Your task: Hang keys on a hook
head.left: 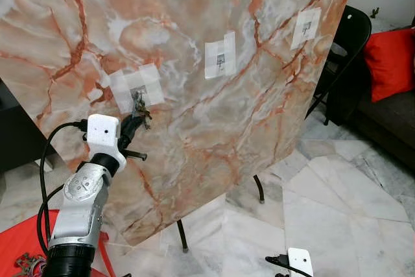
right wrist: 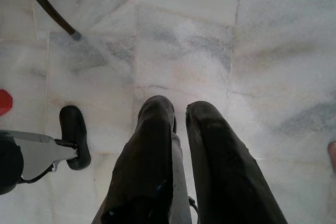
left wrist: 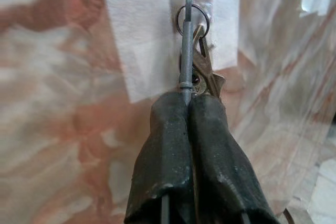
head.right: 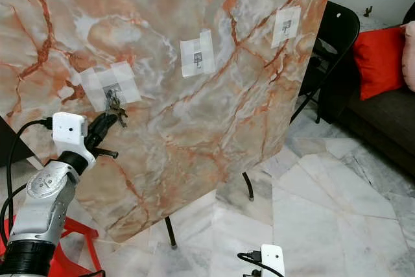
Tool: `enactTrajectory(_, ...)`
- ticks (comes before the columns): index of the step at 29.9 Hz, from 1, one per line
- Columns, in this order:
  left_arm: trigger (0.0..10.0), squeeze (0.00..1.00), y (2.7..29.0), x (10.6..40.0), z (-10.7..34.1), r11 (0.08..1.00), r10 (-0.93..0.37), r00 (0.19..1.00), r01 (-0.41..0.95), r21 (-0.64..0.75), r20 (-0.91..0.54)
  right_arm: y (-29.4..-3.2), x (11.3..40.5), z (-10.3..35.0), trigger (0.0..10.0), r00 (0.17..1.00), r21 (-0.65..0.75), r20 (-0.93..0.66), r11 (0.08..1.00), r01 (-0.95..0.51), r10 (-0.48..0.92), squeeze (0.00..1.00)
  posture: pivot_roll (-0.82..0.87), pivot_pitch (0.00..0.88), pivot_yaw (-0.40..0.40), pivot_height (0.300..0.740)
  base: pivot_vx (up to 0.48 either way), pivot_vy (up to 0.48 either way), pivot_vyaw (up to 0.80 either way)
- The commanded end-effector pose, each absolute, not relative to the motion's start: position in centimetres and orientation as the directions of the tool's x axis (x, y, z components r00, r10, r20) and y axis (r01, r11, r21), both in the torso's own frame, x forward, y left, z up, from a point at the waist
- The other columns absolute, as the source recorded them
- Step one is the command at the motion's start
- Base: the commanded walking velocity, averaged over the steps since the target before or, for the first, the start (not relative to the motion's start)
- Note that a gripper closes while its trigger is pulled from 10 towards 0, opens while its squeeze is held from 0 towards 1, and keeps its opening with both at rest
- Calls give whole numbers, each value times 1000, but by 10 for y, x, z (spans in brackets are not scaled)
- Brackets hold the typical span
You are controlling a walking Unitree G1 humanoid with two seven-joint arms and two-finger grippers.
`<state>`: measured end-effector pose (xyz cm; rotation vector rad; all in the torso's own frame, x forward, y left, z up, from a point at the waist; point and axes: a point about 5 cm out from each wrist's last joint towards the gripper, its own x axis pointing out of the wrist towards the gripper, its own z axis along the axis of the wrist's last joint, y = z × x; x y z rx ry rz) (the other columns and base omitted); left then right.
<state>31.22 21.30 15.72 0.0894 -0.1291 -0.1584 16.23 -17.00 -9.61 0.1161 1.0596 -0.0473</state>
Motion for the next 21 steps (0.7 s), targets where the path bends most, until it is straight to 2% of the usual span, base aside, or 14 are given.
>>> enactTrajectory(1,10000,0,214,315,163,986,-153,978,143,83,138,-171,165,-95,10000,502,76,-865,992,105,13,0,41,0,-26,740,0,0,0)
enactTrajectory(11,10000,0,214,315,163,987,-156,978,148,70,139,-171,165,-95,10000,502,77,-865,992,104,15,0,40,0,-25,740,0,0,0)
enactTrajectory(21,10000,0,214,310,147,982,-169,983,161,100,75,-171,165,-95,10000,502,77,-865,992,104,14,0,40,0,-27,740,0,0,0)
